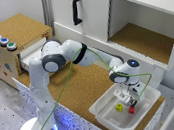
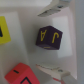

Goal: Go towards the purple block and grasp it

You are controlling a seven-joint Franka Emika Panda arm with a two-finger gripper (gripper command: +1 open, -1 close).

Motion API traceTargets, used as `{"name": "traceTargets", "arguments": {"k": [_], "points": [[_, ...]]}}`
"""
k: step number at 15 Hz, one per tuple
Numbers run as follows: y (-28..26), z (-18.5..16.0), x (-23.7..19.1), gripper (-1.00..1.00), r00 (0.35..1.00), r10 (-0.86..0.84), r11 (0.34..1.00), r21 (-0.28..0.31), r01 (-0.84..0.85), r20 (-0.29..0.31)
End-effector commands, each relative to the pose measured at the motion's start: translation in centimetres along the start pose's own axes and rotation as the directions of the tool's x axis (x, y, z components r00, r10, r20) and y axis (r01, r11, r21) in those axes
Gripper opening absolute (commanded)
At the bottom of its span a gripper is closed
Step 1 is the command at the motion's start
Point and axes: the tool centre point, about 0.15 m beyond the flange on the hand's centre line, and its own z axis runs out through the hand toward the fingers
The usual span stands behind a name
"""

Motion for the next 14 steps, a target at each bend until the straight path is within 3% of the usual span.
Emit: {"name": "traceTargets", "arguments": {"k": [1, 6, 14], "points": [[0.1, 1.9, 0.8, -1.0, 0.999, 0.049, 0.999, -0.022, -0.049, 0.003], [-0.3, 1.0, 1.1, -1.0, 0.996, 0.038, 0.999, -0.021, -0.04, -0.083], [-2.0, -1.4, 0.3, -1.0, 0.989, -0.081, 0.997, -0.001, 0.081, -0.122]]}}
